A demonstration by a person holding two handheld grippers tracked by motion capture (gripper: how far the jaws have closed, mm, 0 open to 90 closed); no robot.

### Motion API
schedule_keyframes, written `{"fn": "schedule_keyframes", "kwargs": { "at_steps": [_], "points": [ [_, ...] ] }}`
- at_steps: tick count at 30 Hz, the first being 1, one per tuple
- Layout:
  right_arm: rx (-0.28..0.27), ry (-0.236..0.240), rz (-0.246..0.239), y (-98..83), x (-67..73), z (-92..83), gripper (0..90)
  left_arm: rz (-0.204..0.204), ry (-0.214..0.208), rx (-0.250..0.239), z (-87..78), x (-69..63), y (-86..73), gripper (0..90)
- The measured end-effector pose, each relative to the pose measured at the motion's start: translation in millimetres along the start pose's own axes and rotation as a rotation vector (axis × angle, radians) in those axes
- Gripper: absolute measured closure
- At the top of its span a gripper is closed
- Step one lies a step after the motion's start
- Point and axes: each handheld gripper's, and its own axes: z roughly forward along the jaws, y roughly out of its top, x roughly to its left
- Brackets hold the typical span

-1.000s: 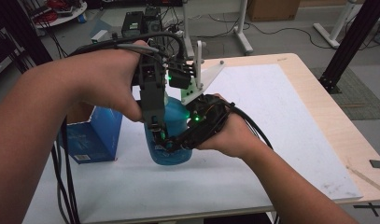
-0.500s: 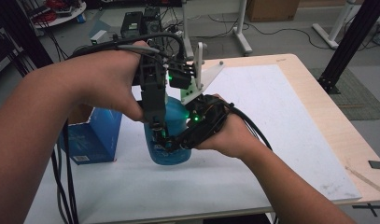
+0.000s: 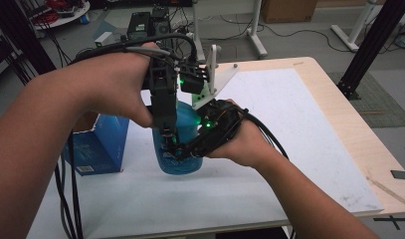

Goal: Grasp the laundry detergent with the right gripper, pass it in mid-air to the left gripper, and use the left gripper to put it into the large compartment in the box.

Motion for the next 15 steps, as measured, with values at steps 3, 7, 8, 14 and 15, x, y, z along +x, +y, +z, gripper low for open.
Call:
{"fn": "schedule_keyframes", "kwargs": {
  "at_steps": [3, 7, 8, 14, 15],
  "points": [
    [-0.001, 0.002, 0.001, -0.1, -0.5, 0.4, 46.5, 0.006, -0.007, 0.006, -0.7, -0.2, 0.6, 26.2],
    [-0.003, 0.003, 0.001, 0.5, -0.5, -0.1, 46.5, 0.006, -0.006, 0.005, 0.1, 0.2, 1.3, 27.5],
    [-0.004, 0.002, 0.000, 0.6, -0.6, -0.1, 46.5, 0.001, -0.006, 0.002, 0.4, -0.1, 1.4, 27.6],
    [-0.005, 0.003, -0.002, 0.4, -0.6, -0.2, 46.5, 0.000, -0.020, 0.010, 0.1, 0.5, 2.7, 31.4],
    [-0.003, 0.000, 0.004, 0.6, -0.1, 0.0, 46.5, 0.003, -0.023, 0.011, 0.0, 0.6, 2.8, 33.7]
  ]
}}
